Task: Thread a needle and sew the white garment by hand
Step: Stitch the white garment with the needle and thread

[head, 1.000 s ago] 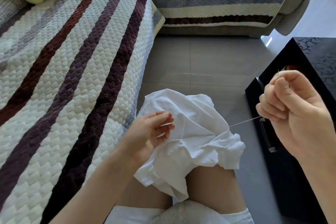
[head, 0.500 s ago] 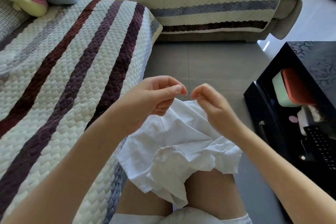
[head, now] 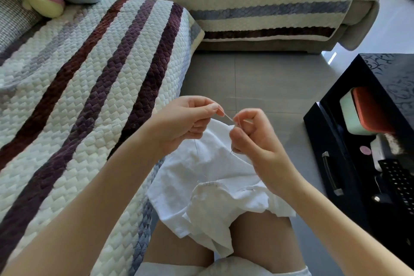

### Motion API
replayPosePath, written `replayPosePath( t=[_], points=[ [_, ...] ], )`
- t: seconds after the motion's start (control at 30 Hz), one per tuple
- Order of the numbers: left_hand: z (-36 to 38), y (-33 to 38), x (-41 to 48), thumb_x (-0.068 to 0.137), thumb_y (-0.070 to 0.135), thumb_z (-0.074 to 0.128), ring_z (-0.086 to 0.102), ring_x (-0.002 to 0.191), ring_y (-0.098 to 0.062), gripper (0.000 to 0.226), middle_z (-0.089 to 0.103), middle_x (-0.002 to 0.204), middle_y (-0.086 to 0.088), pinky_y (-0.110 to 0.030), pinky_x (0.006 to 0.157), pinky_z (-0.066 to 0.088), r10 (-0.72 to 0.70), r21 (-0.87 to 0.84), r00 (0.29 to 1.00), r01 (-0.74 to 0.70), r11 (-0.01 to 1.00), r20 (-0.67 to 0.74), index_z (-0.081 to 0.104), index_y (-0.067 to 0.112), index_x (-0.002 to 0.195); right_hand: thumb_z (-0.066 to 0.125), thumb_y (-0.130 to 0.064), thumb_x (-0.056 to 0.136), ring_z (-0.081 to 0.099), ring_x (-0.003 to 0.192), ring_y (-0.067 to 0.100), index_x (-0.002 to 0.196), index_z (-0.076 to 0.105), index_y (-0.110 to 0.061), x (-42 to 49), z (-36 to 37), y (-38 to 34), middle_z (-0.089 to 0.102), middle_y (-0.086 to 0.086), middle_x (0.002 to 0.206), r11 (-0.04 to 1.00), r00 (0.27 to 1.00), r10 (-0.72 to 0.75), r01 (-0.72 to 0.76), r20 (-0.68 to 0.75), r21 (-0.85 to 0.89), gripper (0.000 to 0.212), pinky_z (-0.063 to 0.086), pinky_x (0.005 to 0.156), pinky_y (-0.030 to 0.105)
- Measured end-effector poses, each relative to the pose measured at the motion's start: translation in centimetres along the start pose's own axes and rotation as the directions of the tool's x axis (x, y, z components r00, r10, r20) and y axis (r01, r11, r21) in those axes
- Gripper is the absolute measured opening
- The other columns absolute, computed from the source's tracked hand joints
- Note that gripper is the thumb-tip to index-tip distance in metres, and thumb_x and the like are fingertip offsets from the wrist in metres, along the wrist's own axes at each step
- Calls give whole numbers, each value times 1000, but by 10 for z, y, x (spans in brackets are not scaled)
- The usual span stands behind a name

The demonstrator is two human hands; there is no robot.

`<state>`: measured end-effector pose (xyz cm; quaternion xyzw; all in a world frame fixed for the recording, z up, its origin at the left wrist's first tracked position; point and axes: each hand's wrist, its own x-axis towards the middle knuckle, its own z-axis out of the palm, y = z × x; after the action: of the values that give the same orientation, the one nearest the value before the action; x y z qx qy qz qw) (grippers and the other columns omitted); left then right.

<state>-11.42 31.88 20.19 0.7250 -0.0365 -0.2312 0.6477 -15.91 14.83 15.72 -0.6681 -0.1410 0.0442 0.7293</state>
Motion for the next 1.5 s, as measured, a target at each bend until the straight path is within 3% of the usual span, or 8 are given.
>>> replayPosePath(
  t=[0.23, 0.5, 0.73, 0.93, 1.1, 1.23, 1.37, 1.5],
  points=[
    [10, -45, -14, 79, 56, 63, 67, 95, -17, 43, 69, 102, -7, -33, 90, 52, -160, 222, 987, 163, 961, -30, 64, 20, 103, 51, -14, 96, 37, 56, 10, 81, 51, -7, 4, -24, -14, 43, -10, 58, 999, 978, -28, 23, -209, -22, 16, 36, 59, 25],
    [19, -75, -52, 72, 25, 78, 64, 70, -7, 13, 70, 73, 2, -17, 66, 49, -195, 130, 980, 187, 974, 46, 73, 14, 75, 71, -33, 67, 65, 82, 19, 68, 71, -19, 13, -71, -30, 69, 2, 79, 984, 960, 152, -126, -234, 123, 13, 54, 84, 32],
    [25, -77, -58, 65, 29, 76, 62, 67, -7, 14, 70, 70, -1, -17, 62, 48, -211, -4, 977, 211, 977, 35, 75, 16, 70, 71, -7, 54, 41, 46, 6, 66, 61, -10, 40, -132, -10, 45, -3, 55, 772, 870, 403, -157, -283, 616, 16, 37, 44, 16],
    [24, -72, -63, 64, 29, 76, 63, 68, -8, 12, 71, 71, -2, -17, 63, 49, -224, -15, 974, 225, 974, 37, 75, 17, 67, 45, -17, 83, 40, 51, 1, 74, 53, -17, 54, -197, 40, 44, -6, 64, 885, 535, -11, -389, -844, -258, 12, 31, 52, 19],
    [26, -68, -63, 63, 28, 76, 64, 67, -6, 11, 71, 70, -1, -16, 62, 49, -215, -37, 976, 216, 976, 17, 75, 17, 66, 63, -12, 89, 39, 54, 4, 100, 68, -19, 29, -113, 34, 47, -10, 60, 752, 978, 40, -165, -205, -639, 14, 33, 56, 17],
    [26, -65, -64, 64, 24, 76, 65, 67, -7, 10, 72, 72, -4, -16, 61, 49, -204, -46, 979, 205, 978, 24, 75, 14, 67, 65, -38, 85, 36, 55, 9, 105, 68, -33, -6, -54, 21, 38, -11, 57, 700, 919, 231, 70, 318, -711, 21, 31, 56, 16],
    [26, -62, -64, 64, 25, 76, 65, 65, -6, 11, 72, 69, -2, -15, 59, 48, -194, -28, 981, 195, 980, 20, 76, 14, 68, 65, -37, 87, 49, 68, 11, 95, 70, -38, -11, -42, 18, 57, -9, 67, 569, 868, 336, 122, 366, -813, 10, 43, 65, 25],
    [24, -61, -65, 63, 28, 76, 65, 65, -5, 12, 71, 69, 0, -15, 59, 48, -199, 1, 980, 199, 980, 15, 76, 17, 68, 69, -30, 85, 57, 63, 14, 75, 71, -26, -5, -45, 9, 67, 1, 70, 774, 877, 327, -35, 351, -632, 10, 46, 64, 30]
  ],
)
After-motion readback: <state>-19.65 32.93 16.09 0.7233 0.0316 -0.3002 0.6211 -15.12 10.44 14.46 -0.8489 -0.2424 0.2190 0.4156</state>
